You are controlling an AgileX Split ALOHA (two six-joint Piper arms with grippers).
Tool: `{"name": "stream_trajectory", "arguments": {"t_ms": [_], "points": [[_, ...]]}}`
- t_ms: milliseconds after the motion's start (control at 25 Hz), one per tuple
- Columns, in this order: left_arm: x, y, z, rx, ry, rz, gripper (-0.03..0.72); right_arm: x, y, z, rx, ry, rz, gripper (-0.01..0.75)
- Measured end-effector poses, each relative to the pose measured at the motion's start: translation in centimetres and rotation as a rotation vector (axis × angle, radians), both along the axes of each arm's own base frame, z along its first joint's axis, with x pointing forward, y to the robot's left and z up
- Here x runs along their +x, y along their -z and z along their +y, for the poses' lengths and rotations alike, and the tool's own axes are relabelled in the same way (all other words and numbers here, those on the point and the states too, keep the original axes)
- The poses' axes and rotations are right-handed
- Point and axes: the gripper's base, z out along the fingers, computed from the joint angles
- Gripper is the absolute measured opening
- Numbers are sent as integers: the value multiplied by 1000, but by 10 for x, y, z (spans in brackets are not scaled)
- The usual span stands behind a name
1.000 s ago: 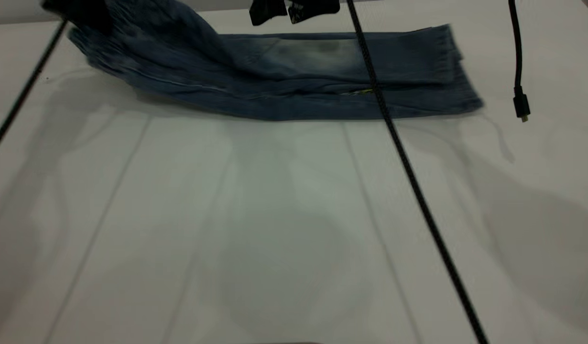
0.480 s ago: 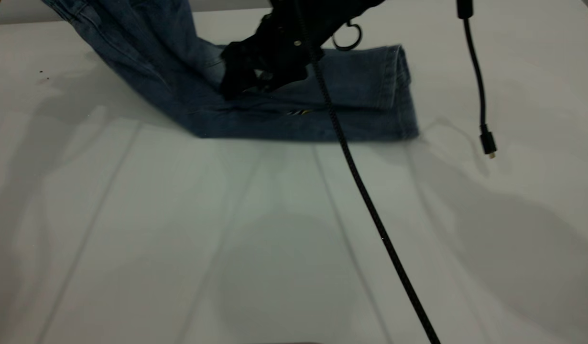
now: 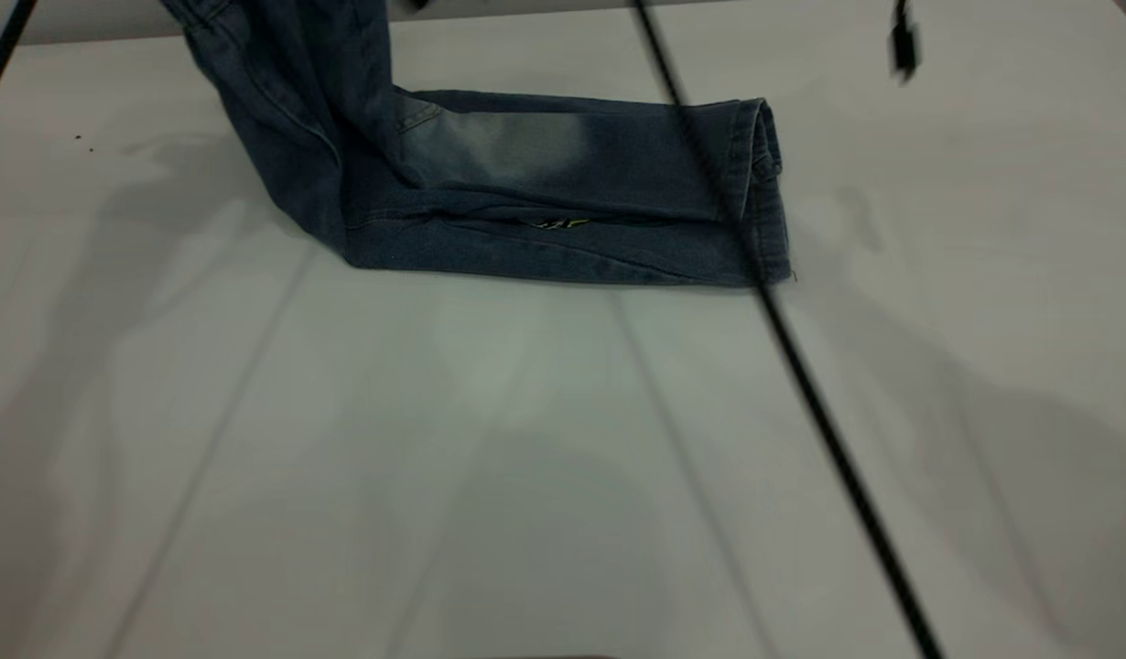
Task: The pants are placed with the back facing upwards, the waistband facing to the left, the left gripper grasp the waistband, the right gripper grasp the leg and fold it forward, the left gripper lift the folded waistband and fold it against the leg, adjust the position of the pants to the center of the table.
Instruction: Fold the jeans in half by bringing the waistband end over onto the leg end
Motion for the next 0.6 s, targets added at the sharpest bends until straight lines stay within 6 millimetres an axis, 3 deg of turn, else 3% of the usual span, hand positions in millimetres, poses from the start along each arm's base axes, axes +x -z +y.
{"name": "stream_trajectory", "arguments": {"t_ms": [240,600], "points": [[-13,-15,-52,7,131,-35,90,16,-10,-60,-264,232,37,470],[-37,-16,-141,-2,315,-102,90,27,-84,-88,-177,386,-133,470]]}}
